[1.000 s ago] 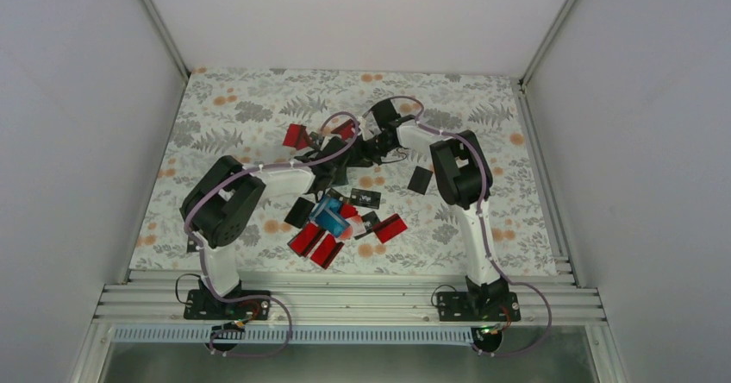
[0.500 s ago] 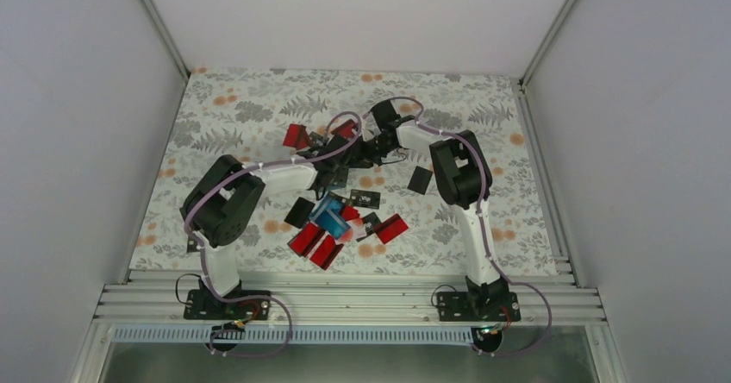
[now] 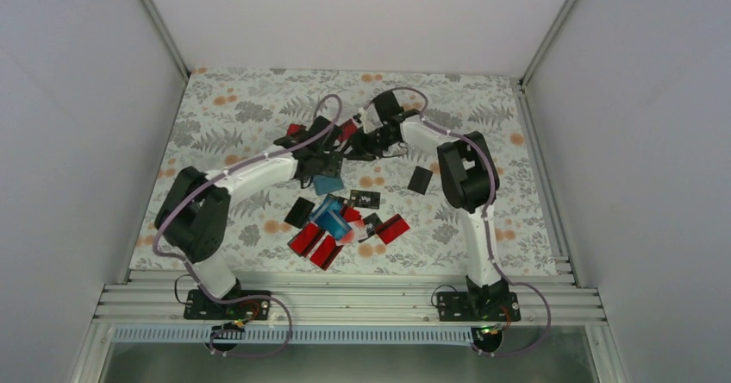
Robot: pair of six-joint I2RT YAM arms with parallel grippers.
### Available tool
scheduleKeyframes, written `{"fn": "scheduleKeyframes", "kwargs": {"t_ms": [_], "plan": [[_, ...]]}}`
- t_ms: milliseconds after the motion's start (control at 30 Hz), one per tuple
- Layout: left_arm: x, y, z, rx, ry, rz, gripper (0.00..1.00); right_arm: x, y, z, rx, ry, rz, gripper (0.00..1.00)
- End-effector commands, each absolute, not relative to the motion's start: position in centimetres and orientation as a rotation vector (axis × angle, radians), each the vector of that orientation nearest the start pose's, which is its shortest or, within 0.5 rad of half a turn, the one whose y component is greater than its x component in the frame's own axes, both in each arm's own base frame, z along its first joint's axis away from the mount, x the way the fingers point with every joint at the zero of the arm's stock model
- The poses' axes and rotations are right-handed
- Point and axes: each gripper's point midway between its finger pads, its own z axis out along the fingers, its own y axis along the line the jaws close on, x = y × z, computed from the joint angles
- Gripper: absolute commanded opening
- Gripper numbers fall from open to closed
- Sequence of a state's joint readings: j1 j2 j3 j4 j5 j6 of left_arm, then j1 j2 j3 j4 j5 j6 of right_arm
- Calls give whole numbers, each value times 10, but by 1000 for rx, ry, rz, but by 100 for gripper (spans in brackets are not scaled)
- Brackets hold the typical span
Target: Put the credit cards into the card holder
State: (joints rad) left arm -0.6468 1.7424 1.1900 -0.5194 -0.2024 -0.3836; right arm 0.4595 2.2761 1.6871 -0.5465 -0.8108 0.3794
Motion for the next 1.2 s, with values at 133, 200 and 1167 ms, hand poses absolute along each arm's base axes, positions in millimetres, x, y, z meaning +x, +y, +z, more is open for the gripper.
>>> {"fn": "scheduleKeyframes", "kwargs": {"t_ms": [133, 200, 1167], "plan": [[347, -178, 98, 163, 2569, -206, 73, 389, 335, 81, -451, 2680, 1314, 45], [341, -174, 91, 138, 2569, -278, 72, 380, 337, 76, -482, 2686, 1305, 48], [349, -55, 313, -135, 1752, 221, 100, 362, 226, 357, -228, 1761, 654, 100]]}}
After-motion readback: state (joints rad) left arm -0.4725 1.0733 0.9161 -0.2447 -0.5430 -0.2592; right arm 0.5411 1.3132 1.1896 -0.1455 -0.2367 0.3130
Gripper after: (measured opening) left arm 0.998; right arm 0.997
